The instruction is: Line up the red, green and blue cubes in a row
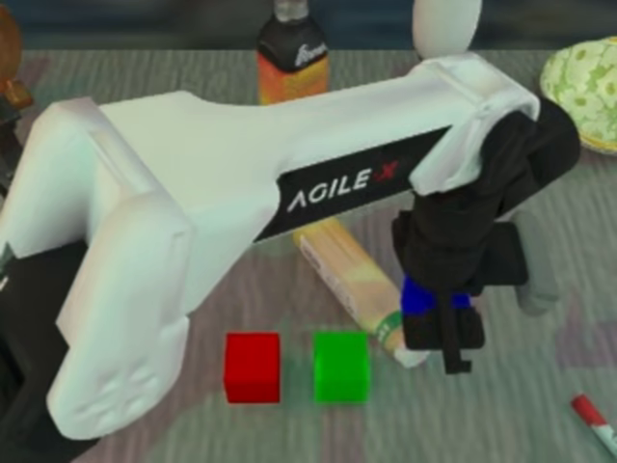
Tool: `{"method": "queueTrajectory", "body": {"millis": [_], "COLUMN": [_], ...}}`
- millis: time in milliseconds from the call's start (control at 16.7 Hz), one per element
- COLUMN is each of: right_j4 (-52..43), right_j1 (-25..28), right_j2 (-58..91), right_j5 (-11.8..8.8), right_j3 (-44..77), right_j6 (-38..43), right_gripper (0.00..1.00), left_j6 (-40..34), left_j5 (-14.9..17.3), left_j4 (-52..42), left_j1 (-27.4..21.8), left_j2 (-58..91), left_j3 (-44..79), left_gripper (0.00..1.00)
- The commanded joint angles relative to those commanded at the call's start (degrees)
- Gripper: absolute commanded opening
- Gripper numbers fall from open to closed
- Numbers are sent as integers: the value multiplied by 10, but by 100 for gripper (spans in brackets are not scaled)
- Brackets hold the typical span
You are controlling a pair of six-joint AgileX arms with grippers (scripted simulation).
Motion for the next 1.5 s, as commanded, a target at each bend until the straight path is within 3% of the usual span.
{"method": "queueTrajectory", "body": {"millis": [300, 720, 1020, 1500], "right_j4": [0, 0, 0, 0], "right_j1": [0, 0, 0, 0], "right_j2": [0, 0, 0, 0], "right_j5": [0, 0, 0, 0], "right_j3": [0, 0, 0, 0], "right_j6": [0, 0, 0, 0], "right_gripper": [100, 100, 100, 100], "left_j6": [1, -1, -1, -1], "left_j5": [0, 0, 0, 0], "left_j4": [3, 120, 130, 130], "left_j1": [1, -1, -2, -2], "left_j2": [-2, 37, 42, 42], "left_j3": [-2, -81, -88, -88], "left_gripper": [0, 0, 0, 60]}}
